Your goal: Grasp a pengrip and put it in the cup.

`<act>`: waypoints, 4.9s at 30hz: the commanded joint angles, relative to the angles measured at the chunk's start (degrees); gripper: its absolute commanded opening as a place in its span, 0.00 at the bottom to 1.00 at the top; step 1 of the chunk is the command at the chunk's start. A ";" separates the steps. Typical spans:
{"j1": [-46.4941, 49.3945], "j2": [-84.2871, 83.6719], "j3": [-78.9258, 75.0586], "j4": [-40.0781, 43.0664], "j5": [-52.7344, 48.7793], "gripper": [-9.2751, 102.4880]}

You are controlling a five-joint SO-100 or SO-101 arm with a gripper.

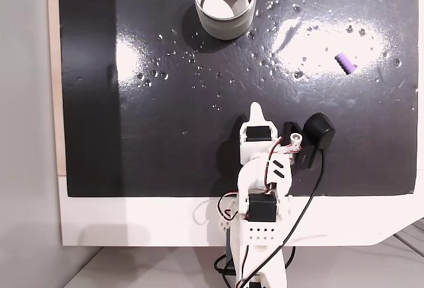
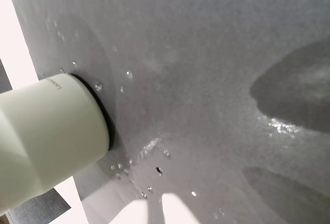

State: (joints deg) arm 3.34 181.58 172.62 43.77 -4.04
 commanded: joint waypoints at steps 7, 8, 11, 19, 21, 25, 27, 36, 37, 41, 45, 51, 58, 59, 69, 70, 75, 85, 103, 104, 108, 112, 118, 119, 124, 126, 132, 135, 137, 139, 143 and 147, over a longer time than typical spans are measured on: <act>1.05 -2.90 -17.40 6.86 -6.94 0.08; 1.49 -5.27 -20.65 7.82 -7.29 0.08; 3.87 -12.74 -30.41 10.72 -7.38 0.08; 9.58 -30.94 -52.82 15.82 -8.35 0.08; 11.43 -36.91 -59.06 17.40 -8.35 0.08; 15.03 -49.13 -71.81 21.18 -8.26 0.08; 16.70 -55.46 -78.57 24.17 -8.35 0.08; 20.92 -80.95 -104.77 38.94 -10.81 0.08; 21.01 -83.32 -107.23 40.52 -11.16 0.08; 21.80 -92.02 -116.37 45.44 -12.22 0.08; 22.94 -100.99 -127.09 50.89 -12.57 0.08; 24.87 -111.18 -138.60 56.43 -14.41 0.09; 27.25 -118.83 -144.14 58.97 -16.70 0.21; 27.60 -119.79 -144.58 58.97 -16.79 0.24; 29.88 -130.34 -150.56 59.06 -17.23 0.29; 29.97 -131.57 -151.52 59.06 -17.31 0.29; 29.88 -136.76 -155.21 59.15 -17.40 0.28; 29.88 -142.82 -158.99 59.24 -17.40 0.28; 30.59 -152.58 -165.41 59.33 -17.67 0.23; 30.59 -153.02 -165.50 59.33 -17.67 0.20; 30.67 -154.07 -166.20 59.33 -17.49 0.08; 30.85 -150.56 -166.38 59.59 -16.96 0.08; 28.21 -135.26 -161.28 59.59 -16.00 0.08; 27.60 -132.45 -160.31 59.59 -15.56 0.08; 22.15 -119.79 -157.85 59.59 -13.97 0.08; 18.98 -115.84 -157.85 59.59 -13.10 0.08; 6.94 -110.39 -161.10 59.50 -8.35 0.08; 1.23 -110.57 -163.21 59.41 -5.54 0.08; -1.67 -111.45 -163.56 59.33 -2.81 0.08; -4.13 -113.03 -163.65 59.33 -0.18 0.08; -8.17 -115.31 -163.39 57.66 2.20 0.08; -10.28 -117.86 -164.09 54.58 3.52 0.08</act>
State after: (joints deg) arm -5.89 63.98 11.69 100.55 -1.41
